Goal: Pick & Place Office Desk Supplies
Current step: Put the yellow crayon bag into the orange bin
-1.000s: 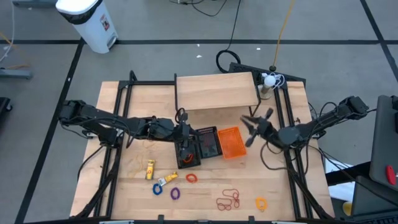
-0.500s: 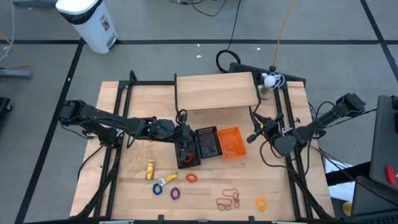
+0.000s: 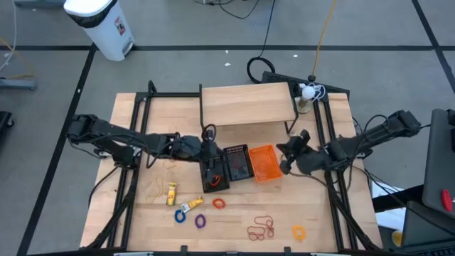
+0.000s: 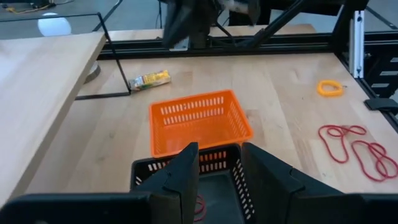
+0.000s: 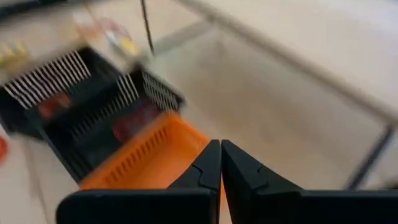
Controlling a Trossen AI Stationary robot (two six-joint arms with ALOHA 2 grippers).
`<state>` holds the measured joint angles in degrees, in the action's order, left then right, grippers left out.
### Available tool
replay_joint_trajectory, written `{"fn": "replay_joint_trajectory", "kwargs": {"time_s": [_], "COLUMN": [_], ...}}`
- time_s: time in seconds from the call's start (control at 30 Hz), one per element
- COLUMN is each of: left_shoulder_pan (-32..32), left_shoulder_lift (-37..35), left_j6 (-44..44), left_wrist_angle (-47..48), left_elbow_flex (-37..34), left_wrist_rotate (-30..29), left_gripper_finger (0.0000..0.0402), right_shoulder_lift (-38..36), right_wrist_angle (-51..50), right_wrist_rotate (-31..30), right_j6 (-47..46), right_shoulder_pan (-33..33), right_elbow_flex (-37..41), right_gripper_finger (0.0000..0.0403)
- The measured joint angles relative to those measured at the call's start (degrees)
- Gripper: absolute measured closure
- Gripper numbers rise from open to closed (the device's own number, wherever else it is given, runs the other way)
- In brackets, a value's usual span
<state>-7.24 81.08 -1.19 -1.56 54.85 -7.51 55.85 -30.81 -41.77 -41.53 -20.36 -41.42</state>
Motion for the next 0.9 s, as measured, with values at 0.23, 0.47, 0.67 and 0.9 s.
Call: {"fn": "replay_joint_trajectory", "kwargs": {"time_s": [0.23,0.47,0.67,0.9], "left_shoulder_pan": [1.2,1.2,1.2,1.1], "left_shoulder_lift": [0.0,0.0,0.0,0.0], "left_j6": [-2.3,-3.5,-3.6,-3.6], "left_wrist_angle": [0.1,0.1,0.1,0.2], "left_elbow_flex": [0.0,0.0,0.0,0.0], "left_wrist_rotate": [0.0,0.0,0.0,0.0], "left_gripper_finger": [0.0277,0.0277,0.0277,0.0277], "right_shoulder_lift": [-0.7,0.1,0.0,0.1], "right_wrist_angle": [-21.2,-40.2,-35.7,-24.0], "right_wrist_rotate": [12.2,22.4,19.1,19.4], "right_j6": [-18.4,-34.9,-31.2,-28.2], "right_shoulder_pan": [4.9,7.0,8.4,14.9], "right_elbow_flex": [-2.5,-2.6,-2.3,5.1], "right_gripper_finger": [0.0402,0.0403,0.0403,0.0403]}}
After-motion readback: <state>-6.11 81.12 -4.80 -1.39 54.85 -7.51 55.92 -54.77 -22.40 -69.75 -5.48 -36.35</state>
